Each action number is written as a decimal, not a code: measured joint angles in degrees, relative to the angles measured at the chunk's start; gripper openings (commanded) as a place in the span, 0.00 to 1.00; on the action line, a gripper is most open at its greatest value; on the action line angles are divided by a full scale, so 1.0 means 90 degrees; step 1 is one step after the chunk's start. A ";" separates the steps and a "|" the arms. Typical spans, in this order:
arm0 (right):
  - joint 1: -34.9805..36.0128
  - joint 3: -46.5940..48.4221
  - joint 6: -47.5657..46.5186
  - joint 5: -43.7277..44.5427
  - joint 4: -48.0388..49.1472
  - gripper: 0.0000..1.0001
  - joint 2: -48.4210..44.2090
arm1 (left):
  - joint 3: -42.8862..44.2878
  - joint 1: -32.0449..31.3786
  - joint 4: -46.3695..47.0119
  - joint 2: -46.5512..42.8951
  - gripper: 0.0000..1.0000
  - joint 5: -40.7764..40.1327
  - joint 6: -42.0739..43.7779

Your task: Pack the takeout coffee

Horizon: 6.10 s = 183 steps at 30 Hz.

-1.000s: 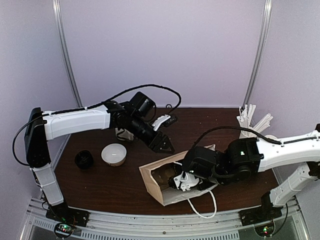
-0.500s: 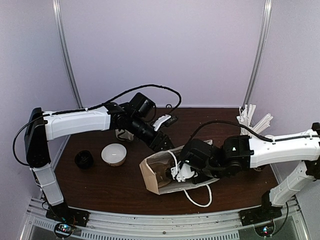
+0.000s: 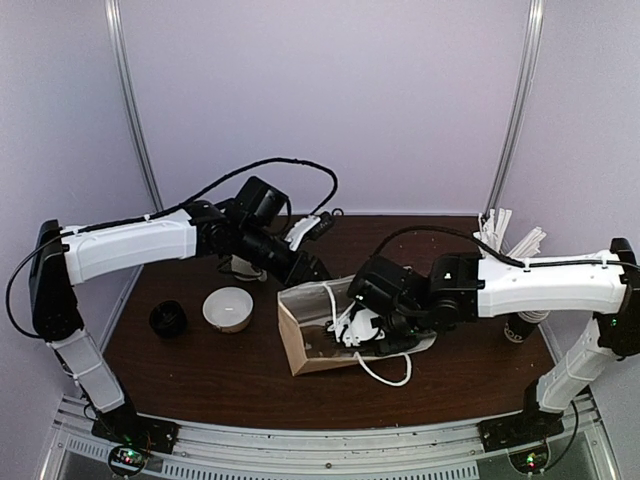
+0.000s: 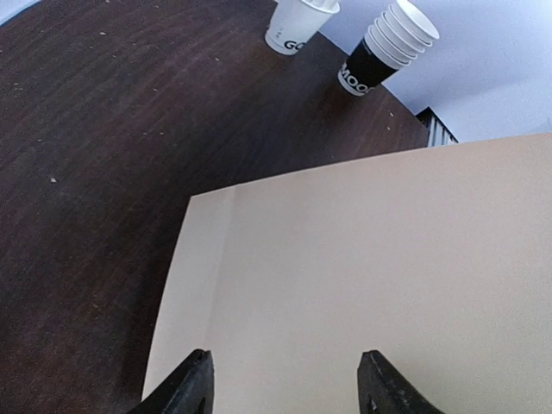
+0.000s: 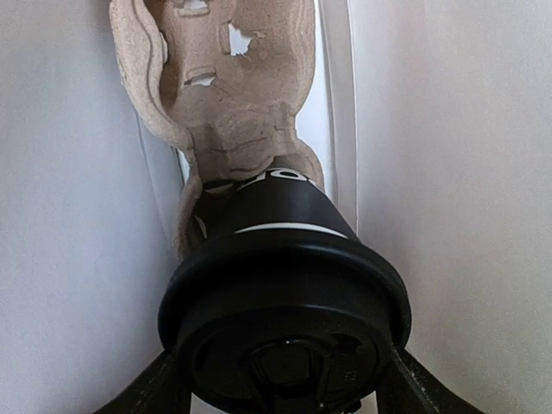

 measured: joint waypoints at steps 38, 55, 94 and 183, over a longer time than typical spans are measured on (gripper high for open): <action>-0.2052 0.3509 0.0138 -0.2924 -0.2225 0.68 0.2518 | -0.1372 0.0857 -0.0046 -0.1984 0.64 -0.1287 -0.0022; -0.1710 0.2118 0.0007 -0.2460 -0.1256 0.68 0.1588 | -0.0981 0.0889 -0.0206 -0.2409 0.64 -0.0476 0.0148; -0.1311 0.1404 0.0131 -0.1940 -0.0600 0.68 0.1124 | 0.2256 -0.0061 -0.2773 -0.0163 0.00 -0.1129 0.2025; -0.4262 0.4267 0.0165 -0.5353 -0.3113 0.99 0.0000 | 0.0777 -0.0665 -0.0780 -0.0933 0.00 -0.2854 0.3096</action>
